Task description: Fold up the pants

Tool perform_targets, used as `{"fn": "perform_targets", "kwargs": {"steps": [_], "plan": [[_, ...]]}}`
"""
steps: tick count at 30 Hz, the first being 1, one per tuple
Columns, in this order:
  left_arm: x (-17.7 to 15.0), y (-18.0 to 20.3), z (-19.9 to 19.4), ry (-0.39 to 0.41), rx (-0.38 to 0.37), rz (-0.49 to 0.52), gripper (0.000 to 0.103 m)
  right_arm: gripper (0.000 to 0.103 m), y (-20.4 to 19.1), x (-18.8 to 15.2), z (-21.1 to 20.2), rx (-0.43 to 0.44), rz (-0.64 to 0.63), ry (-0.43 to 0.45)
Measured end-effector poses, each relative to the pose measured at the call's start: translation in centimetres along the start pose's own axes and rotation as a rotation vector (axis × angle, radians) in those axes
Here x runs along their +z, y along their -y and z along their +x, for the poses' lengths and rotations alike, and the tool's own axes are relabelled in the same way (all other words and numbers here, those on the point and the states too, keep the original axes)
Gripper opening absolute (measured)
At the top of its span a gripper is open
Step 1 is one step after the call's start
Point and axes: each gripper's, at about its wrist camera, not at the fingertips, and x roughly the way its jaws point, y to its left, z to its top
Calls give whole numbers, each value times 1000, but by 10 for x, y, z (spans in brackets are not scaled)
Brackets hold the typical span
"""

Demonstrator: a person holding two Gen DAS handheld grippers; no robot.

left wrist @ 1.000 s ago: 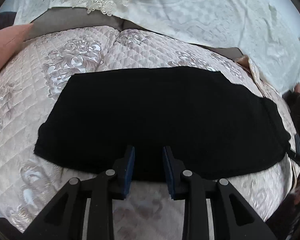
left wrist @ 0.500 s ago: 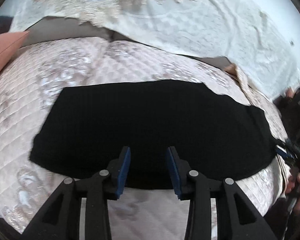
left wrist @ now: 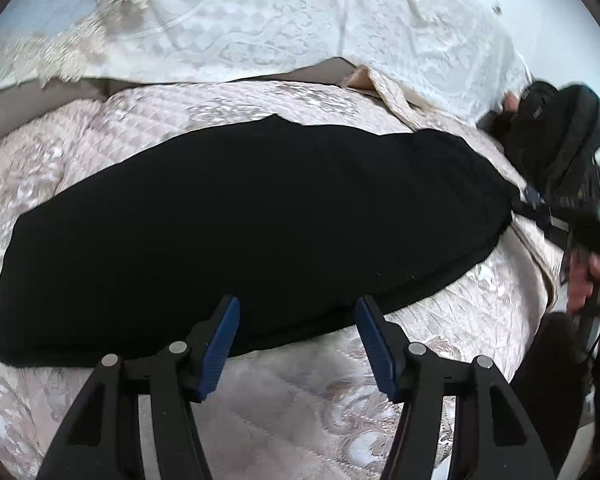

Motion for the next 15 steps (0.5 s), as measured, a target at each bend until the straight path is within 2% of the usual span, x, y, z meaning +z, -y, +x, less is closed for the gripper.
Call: {"fn": "perform_targets", "kwargs": {"steps": [1, 2, 5, 6, 8, 10, 11, 12, 13, 15], "plan": [[0, -4, -1, 1, 4, -13, 63, 7, 4, -3, 0, -5, 8, -1], [1, -7, -2, 1, 7, -24, 63, 0, 10, -7, 2, -45, 10, -12], [0, -18, -9, 20, 29, -58, 63, 0, 31, -10, 12, -90, 87, -72], [1, -23, -12, 39, 45, -76, 63, 0, 30, -11, 7, -88, 72, -59], [4, -33, -16, 68, 82, -124, 63, 6, 8, -12, -8, -105, -49, 11], [5, -42, -14, 77, 108, -163, 63, 15, -15, -14, -14, -51, -136, 35], [4, -45, -10, 69, 130, -180, 63, 24, -32, -17, -12, -8, -196, 25], [1, -49, -4, 46, 168, -207, 63, 26, -44, -21, -9, 11, -243, 22], [-2, -52, 2, 18, 188, -225, 63, 26, -61, -26, -4, 18, -309, 21], [-8, -50, 0, 33, 202, -207, 63, 27, -78, -36, 12, 2, -399, -21]]}}
